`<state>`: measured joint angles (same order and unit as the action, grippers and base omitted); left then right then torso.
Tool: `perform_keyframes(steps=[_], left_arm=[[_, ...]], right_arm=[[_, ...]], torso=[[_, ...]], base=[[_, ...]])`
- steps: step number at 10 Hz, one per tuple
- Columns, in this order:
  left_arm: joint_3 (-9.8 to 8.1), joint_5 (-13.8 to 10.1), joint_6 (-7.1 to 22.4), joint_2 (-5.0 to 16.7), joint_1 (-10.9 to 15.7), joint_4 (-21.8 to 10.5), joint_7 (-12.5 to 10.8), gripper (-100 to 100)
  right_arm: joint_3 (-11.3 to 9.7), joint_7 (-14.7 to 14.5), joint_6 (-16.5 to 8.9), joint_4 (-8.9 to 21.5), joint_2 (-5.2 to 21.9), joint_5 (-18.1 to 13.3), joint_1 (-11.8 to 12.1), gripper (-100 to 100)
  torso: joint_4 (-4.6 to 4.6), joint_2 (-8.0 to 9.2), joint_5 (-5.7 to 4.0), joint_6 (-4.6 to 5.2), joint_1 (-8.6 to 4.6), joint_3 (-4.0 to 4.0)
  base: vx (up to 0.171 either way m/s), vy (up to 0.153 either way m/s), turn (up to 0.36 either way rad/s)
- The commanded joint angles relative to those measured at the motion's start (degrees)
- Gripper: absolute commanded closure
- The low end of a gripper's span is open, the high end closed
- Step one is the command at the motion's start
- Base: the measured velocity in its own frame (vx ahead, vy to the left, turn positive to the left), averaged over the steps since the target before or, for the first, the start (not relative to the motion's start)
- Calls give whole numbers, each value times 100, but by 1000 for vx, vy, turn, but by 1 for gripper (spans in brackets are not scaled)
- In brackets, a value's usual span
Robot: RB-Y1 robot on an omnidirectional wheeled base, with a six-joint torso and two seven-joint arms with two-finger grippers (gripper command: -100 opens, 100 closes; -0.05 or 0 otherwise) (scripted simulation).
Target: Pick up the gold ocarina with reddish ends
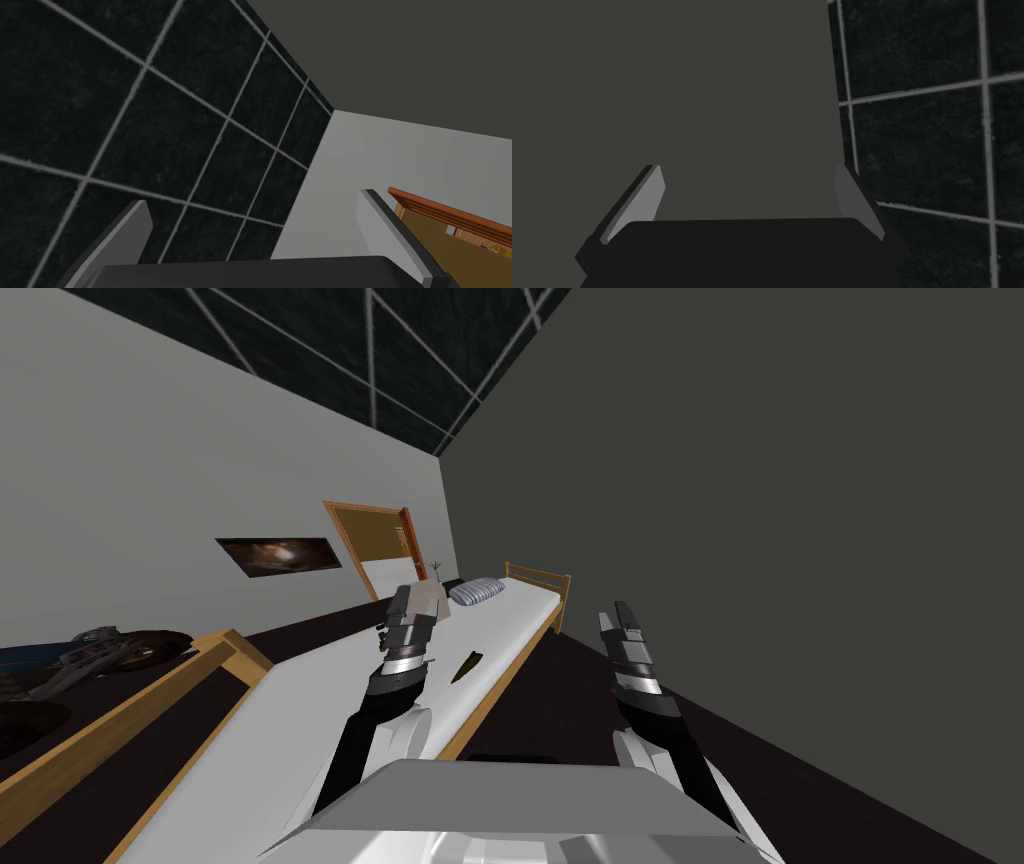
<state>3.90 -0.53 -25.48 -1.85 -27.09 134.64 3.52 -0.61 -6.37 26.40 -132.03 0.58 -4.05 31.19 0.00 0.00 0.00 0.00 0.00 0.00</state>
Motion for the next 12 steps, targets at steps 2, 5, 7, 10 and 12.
perform_keyframes(steps=[2, 5, 7, 10, 12], left_arm=[[-79, -17, 159, 334, 3, -55, -134, -100], [-226, -66, 489, 632, 49, -149, -392, -100], [-307, -112, 747, 749, 84, -219, -569, -100], [-418, -216, 1232, 894, 148, -369, -890, -100], [-452, -261, 1485, 940, 178, -431, -1011, -100]], right_arm=[[0, 0, 0, 0, 0, 0, 0, 0], [0, 0, 0, 0, 0, 0, -1, 0], [0, 0, 0, 0, 0, 0, 0, 0], [0, 0, 0, 0, 0, 0, 0, 0], [0, 0, 0, 0, 0, 0, 0, 0]], torso=[[1, 5, 0, 0, -1, 2], [3, 16, 0, 1, 0, 9], [4, 15, 0, 0, 0, 9], [2, 10, -1, 0, -4, 6], [1, 5, -1, 0, -3, 3]], base=[[-25, -11, -14], [-42, -7, -14], [-35, -6, -9], [-23, -13, -10], [-9, -8, -2]])
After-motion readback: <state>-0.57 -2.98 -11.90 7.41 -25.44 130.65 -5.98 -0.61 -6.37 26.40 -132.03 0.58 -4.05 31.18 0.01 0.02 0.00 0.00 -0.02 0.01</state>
